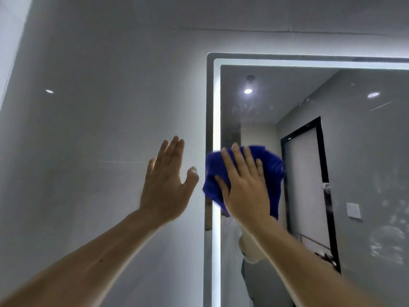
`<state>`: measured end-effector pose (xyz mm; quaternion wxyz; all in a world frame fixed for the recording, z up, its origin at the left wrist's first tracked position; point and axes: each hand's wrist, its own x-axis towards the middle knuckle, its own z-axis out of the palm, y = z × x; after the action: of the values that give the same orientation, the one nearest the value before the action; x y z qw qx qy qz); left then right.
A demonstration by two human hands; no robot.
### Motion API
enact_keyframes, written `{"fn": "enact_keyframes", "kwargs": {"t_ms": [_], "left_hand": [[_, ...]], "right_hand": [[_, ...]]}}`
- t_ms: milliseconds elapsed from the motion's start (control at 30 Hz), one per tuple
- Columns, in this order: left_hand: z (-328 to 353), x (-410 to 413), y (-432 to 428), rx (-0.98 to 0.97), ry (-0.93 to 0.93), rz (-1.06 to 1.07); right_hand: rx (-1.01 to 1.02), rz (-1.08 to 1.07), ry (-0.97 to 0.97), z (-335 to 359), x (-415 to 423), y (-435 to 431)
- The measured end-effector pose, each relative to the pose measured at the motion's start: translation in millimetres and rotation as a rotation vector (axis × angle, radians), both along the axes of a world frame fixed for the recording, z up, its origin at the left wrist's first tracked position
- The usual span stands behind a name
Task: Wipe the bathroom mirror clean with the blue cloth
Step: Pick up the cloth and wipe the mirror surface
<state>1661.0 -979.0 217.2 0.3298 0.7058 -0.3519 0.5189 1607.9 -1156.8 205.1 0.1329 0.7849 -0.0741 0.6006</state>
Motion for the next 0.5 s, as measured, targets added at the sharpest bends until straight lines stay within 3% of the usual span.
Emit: {"fn": "enact_keyframes", "kwargs": {"t_ms": [200,400,500], "left_hand": [[8.3,2.5,-2.8,-0.002,-0.042,-0.018],[25.4,7.3,0.2,0.002,-0.043,-0.018],[28.5,9.1,-0.2,0.012,-0.045,-0.038]], "right_hand": [[-0.171,-0.004,0.169,-72.4,-17.6,-26.1],[0.251,0.019,-0.083,47.5,-15.6,-28.7],[0.313,0.004,-0.134,95.1,-4.9,-12.9]]}}
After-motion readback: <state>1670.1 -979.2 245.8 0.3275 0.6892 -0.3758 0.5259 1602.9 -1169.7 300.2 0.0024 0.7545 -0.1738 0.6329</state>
